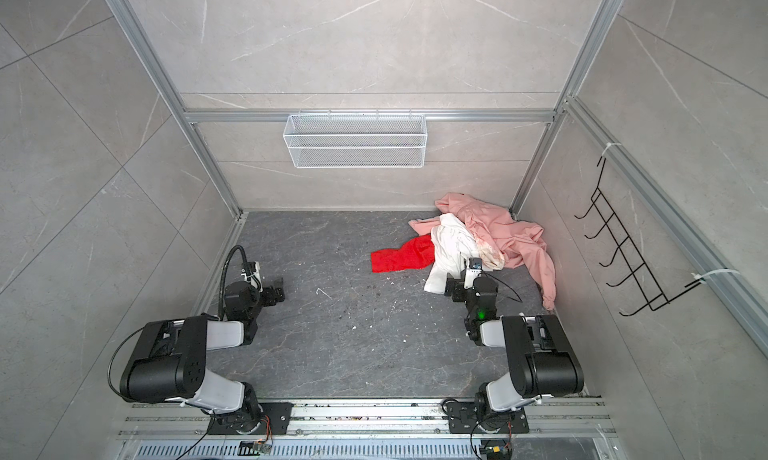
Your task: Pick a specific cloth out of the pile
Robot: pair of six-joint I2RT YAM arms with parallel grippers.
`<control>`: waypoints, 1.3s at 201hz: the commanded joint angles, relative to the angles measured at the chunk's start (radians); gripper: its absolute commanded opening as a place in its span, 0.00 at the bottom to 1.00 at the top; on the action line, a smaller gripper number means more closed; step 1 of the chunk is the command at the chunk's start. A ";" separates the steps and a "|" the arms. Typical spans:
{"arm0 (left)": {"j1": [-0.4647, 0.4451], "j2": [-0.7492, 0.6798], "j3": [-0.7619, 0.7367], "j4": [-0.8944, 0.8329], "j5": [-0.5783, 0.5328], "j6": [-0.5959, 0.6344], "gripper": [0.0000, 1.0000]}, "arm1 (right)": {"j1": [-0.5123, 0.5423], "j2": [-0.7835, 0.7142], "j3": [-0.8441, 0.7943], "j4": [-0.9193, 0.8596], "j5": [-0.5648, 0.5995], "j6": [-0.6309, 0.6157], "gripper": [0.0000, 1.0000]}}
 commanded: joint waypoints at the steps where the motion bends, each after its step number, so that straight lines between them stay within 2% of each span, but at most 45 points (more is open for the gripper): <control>1: -0.004 -0.013 0.024 0.012 -0.007 0.006 1.00 | -0.002 -0.016 0.011 0.005 0.014 0.005 1.00; 41: -0.007 -0.017 0.014 0.022 -0.009 0.008 1.00 | 0.011 -0.016 0.005 0.013 0.007 -0.012 1.00; 82: -0.016 -0.069 0.002 0.006 -0.061 -0.006 0.99 | 0.027 -0.033 -0.039 0.082 0.000 -0.033 1.00; 96: -0.044 -0.118 0.015 -0.068 -0.106 0.008 0.98 | 0.043 -0.064 -0.050 0.082 0.014 -0.046 1.00; 108: -0.076 -0.165 0.060 -0.203 -0.172 0.003 0.98 | 0.065 -0.126 -0.032 -0.011 0.018 -0.066 0.99; 124: -0.086 -0.201 0.125 -0.369 -0.208 -0.035 0.96 | 0.086 -0.201 0.040 -0.227 0.039 -0.056 1.00; 151: -0.105 -0.239 0.195 -0.501 -0.217 -0.101 0.90 | 0.102 -0.270 0.110 -0.406 0.046 -0.019 1.00; 162: -0.110 -0.240 0.234 -0.556 -0.204 -0.142 0.86 | 0.112 -0.293 0.139 -0.473 0.049 -0.001 1.00; 184: -0.133 -0.216 0.333 -0.667 -0.160 -0.249 0.83 | 0.138 -0.316 0.201 -0.588 0.047 0.040 1.00; 214: -0.212 -0.160 0.456 -0.763 -0.065 -0.303 0.82 | 0.162 -0.299 0.313 -0.768 0.009 0.116 1.00; 261: -0.361 -0.042 0.610 -0.805 0.080 -0.361 0.82 | 0.185 -0.248 0.349 -0.759 -0.064 0.142 1.00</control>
